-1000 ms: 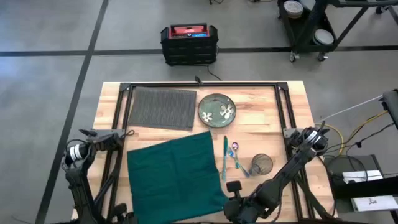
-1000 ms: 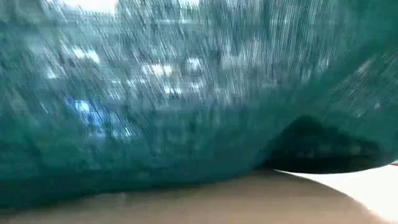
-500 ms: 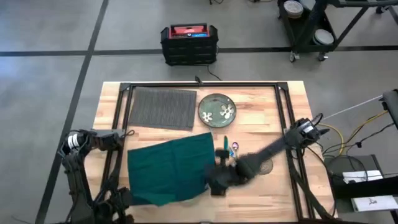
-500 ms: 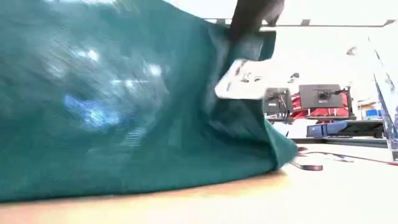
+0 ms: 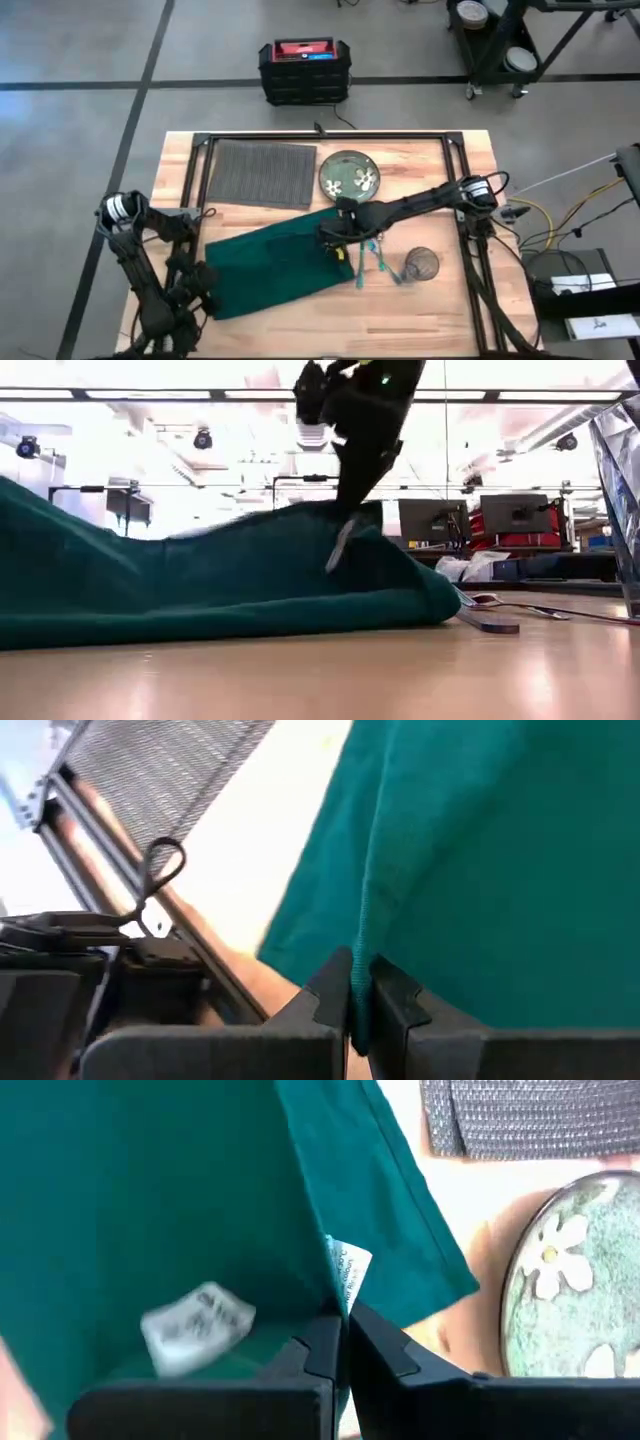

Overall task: Set table place
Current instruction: Fold the green napkin

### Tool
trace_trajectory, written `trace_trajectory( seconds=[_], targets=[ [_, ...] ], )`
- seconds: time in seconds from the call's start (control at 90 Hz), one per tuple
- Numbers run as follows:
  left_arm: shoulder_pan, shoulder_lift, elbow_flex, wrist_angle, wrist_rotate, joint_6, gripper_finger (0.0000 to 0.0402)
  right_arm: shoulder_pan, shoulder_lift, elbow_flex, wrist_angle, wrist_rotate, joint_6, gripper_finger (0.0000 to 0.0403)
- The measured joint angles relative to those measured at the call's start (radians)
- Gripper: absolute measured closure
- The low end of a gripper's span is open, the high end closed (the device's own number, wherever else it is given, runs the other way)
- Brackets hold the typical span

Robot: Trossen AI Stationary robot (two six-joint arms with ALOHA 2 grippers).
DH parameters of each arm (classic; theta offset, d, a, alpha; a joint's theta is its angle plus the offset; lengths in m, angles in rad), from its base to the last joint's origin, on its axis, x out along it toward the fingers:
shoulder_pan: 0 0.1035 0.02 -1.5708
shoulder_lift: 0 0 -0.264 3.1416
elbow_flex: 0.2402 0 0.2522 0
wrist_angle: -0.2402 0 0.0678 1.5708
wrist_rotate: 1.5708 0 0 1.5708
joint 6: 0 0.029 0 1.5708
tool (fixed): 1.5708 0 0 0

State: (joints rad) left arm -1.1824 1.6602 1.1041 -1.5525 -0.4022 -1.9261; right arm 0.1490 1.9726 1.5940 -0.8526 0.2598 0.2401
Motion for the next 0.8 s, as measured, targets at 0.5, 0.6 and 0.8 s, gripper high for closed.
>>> trace_trajectory(
  seconds=[0.5,0.6,0.8],
  targets=[
    [0.001,-0.004,-0.203,0.139,0.094,-0.006,0.0401,-0.059,0.131,-0.004,0.080,0.028,-0.065,0.0403],
    [0.003,-0.004,-0.225,0.157,0.099,-0.006,0.0401,-0.066,0.145,-0.004,0.105,0.040,-0.080,0.0403],
    [0.010,-0.005,-0.245,0.177,0.099,-0.029,0.0390,-0.073,0.143,-0.004,0.127,0.082,-0.099,0.0403]
  ],
)
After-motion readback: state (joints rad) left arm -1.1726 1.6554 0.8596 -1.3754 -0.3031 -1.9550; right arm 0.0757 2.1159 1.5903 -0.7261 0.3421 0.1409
